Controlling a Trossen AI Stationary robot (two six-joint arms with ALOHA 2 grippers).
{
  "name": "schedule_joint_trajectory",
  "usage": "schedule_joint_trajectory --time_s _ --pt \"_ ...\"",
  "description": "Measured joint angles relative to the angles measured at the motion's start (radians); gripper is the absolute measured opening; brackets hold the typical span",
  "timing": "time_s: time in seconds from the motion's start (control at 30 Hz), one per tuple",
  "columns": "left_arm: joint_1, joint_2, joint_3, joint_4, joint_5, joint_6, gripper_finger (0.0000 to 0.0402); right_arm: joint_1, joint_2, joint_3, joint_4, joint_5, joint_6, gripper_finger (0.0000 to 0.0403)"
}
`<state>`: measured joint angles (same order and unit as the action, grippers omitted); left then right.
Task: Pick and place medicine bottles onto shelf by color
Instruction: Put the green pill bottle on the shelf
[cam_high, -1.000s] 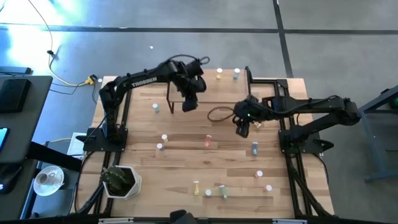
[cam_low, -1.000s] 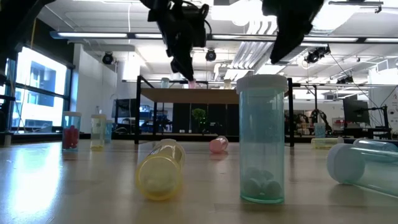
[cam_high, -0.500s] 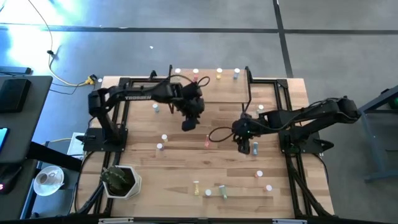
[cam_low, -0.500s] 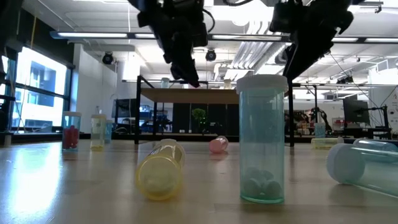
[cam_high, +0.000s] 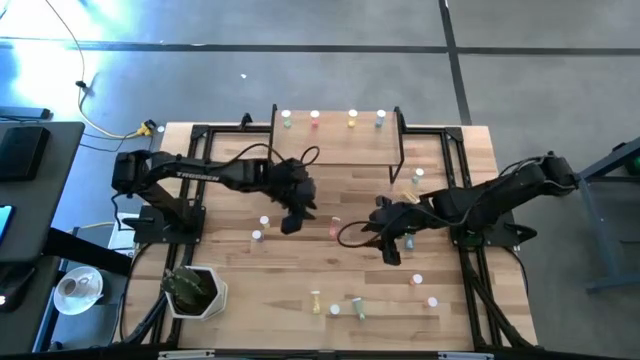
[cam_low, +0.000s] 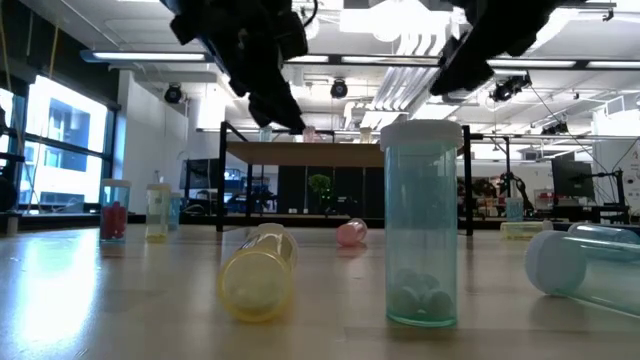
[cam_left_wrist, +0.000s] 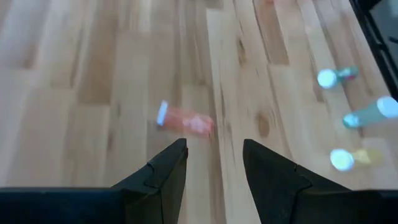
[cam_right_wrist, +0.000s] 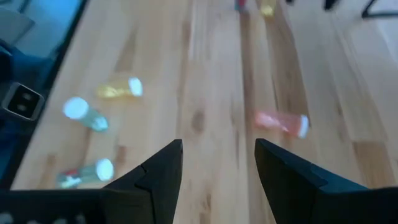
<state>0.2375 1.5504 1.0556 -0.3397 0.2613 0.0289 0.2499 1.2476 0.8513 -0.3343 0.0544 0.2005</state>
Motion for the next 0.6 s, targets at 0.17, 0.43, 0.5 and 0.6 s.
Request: schedule_joint_trajectory --time_s 0.17,0.43,0.5,0.6 --pt "-0.059 -0.014 -0.014 0.002 -0.071 0.000 0.0149 0.037 0.000 0.000 0.058 0.001 0.002 0.0193" --pt "-0.126 -0.015 -0.015 0.032 -0.073 0.000 0.0149 0.067 0.000 0.000 0.066 0.001 0.230 0.0193" --pt "-0.136 -0.015 -0.015 0.030 -0.074 -0.013 0.0149 0.072 0.000 0.000 0.066 -0.003 0.321 0.0193" --pt "-0.145 -0.015 -0.015 0.030 -0.074 -0.028 0.0149 0.101 0.000 0.000 0.066 0.005 0.414 0.0193"
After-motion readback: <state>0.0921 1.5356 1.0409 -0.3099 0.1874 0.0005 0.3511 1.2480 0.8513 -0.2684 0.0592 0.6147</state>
